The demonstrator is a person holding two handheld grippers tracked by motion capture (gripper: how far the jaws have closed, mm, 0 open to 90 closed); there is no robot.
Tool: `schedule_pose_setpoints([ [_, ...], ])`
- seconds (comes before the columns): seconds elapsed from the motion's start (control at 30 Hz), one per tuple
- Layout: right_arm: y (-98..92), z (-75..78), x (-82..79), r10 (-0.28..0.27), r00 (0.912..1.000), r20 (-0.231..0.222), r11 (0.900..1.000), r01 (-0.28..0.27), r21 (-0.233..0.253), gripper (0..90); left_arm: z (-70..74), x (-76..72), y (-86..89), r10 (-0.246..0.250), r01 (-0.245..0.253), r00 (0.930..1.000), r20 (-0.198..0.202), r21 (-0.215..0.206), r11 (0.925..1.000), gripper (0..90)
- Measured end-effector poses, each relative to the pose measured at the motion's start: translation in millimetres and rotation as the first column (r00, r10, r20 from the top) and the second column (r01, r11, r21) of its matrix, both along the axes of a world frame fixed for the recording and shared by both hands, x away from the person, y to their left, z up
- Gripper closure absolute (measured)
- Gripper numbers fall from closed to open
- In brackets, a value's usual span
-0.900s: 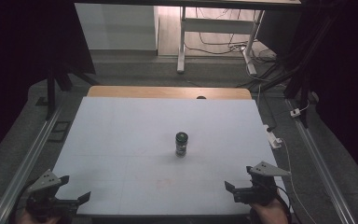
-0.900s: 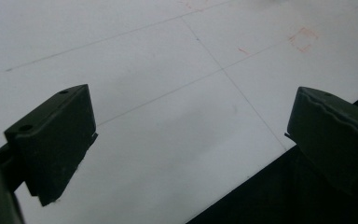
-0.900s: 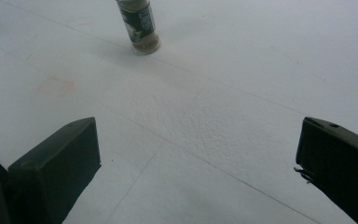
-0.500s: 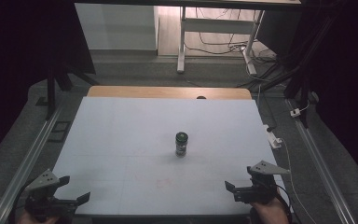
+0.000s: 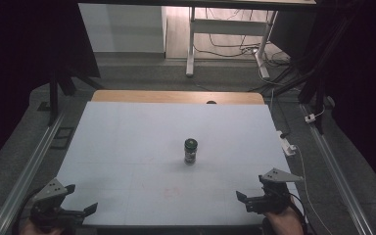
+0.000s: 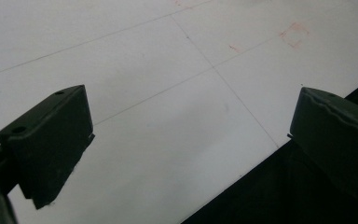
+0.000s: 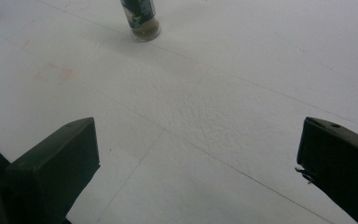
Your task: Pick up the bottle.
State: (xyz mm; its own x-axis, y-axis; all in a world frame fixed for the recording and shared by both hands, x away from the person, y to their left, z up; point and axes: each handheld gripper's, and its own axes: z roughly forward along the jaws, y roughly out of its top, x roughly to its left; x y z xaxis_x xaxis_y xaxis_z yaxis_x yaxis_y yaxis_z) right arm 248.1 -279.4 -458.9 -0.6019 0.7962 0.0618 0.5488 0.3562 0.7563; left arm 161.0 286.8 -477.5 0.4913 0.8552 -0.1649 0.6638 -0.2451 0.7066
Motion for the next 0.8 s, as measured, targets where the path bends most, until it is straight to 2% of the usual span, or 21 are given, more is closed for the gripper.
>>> schedule_pose_setpoints([
  [0.3,3.2,1.7,0.3,0.026,0.9996,-0.008,1.000,-0.026,0.001,0.0,-0.3,0.5,-0.8,-0.002,0.002,1.0000,-0.004,0.004,1.0000,0.7],
  [0.7,8.4,5.7,2.9,0.065,0.9977,0.019,0.998,-0.065,0.020,0.0,-0.5,1.3,0.5,-0.004,0.004,0.9999,-0.015,-0.008,1.0000,1.0],
  [0.8,13.1,7.5,5.5,0.089,0.9957,0.026,0.996,-0.090,0.024,0.0,-0.7,1.5,0.5,-0.005,0.005,0.9999,-0.016,-0.009,0.9999,1.4],
])
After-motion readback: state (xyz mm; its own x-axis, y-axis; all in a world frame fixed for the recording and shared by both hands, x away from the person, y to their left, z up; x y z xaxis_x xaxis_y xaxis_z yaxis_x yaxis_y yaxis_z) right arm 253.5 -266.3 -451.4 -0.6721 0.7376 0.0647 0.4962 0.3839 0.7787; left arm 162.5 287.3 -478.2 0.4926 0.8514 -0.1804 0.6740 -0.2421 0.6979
